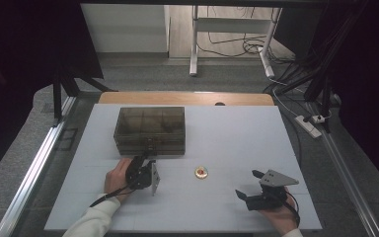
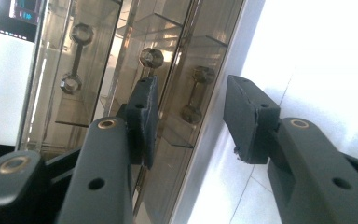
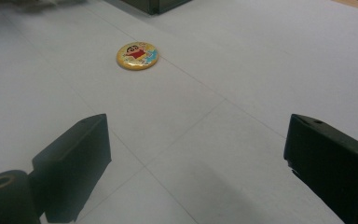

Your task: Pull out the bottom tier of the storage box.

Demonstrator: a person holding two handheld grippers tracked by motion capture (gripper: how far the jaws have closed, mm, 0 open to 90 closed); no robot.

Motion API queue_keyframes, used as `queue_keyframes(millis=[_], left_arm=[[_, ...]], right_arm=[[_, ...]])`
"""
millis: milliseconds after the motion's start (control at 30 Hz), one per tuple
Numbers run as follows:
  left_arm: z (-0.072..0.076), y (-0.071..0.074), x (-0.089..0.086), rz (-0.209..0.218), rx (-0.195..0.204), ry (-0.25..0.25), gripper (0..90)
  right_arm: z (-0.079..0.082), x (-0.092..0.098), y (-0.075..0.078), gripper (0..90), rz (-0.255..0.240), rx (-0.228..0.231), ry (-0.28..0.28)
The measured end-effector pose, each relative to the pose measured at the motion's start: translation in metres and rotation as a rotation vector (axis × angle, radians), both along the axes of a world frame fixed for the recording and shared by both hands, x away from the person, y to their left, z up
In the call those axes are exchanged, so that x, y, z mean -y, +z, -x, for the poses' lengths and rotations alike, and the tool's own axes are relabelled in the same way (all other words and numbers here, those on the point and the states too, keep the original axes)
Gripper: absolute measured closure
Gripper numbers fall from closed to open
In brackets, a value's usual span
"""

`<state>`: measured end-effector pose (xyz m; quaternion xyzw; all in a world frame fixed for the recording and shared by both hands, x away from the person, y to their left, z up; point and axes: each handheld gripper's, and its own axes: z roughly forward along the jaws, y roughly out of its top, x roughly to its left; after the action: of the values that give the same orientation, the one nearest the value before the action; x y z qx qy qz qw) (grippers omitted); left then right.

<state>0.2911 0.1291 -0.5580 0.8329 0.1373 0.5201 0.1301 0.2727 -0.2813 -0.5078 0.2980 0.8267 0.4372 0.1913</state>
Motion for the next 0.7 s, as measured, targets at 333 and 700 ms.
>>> queue_keyframes(millis=[333, 700], left_arm=[[-0.002, 0.013, -0.009, 0.077, 0.016, 0.021, 88.5], [-0.020, 0.020, -0.017, 0.112, 0.021, 0.098, 88.8]], right_arm=[[0.000, 0.001, 0.000, 7.5, 0.000, 0.000, 0.000], [0.000, -0.001, 0.000, 7.5, 0.002, 0.000, 0.000]])
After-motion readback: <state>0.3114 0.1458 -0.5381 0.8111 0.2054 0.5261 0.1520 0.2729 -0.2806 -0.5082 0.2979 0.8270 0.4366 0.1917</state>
